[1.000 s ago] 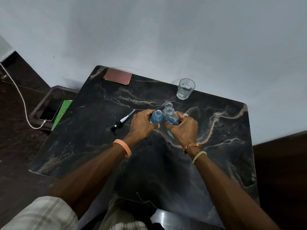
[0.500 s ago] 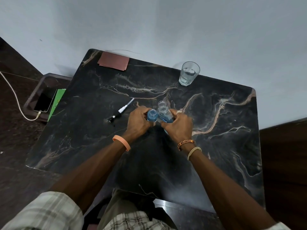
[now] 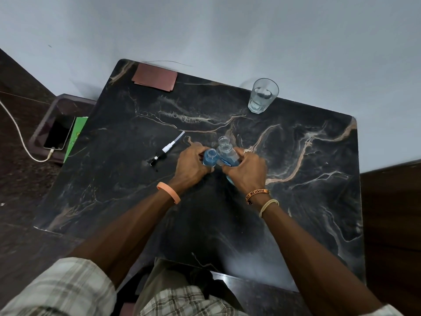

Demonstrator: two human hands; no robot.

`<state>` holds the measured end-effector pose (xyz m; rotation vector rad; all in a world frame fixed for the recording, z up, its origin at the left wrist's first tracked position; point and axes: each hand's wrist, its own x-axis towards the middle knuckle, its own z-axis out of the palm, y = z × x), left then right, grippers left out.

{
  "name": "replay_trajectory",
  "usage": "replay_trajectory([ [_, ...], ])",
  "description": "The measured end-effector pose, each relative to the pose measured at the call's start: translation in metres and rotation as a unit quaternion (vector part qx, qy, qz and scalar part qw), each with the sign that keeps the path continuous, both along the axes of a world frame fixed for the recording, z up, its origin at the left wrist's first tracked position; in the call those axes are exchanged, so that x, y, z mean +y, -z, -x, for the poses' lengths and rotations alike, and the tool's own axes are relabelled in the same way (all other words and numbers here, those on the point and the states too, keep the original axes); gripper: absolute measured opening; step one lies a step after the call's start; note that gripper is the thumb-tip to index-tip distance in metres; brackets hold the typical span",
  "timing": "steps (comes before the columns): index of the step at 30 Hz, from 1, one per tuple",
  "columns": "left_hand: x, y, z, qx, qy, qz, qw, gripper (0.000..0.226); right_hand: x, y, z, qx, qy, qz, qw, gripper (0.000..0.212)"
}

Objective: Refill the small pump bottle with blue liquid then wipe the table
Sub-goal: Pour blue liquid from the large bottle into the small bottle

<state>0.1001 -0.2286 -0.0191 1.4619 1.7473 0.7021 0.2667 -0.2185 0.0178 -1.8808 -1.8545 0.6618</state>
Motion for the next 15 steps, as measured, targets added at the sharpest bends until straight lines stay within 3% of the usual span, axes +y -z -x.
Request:
replay_trajectory([
  [4, 0.0, 0.006, 0.001, -0.002, 0.003, 0.0, 1.0, 0.052, 0.0, 0.0, -0.001, 0.001, -0.003, 0.005, 1.0, 0.051],
  [11, -0.004, -0.002, 0.007, 0.004, 0.051, 0.019, 0.999, 0.101, -0.004, -0.003, -0.009, 0.018, 0.007, 0.016, 1.0, 0.048],
  [15, -0.016, -0.025, 0.016, -0.047, 0.006, -0.074, 0.996, 0.082, -0.007, -0.013, -0.024, 0.037, 0.037, -0.001, 0.999, 0.04],
])
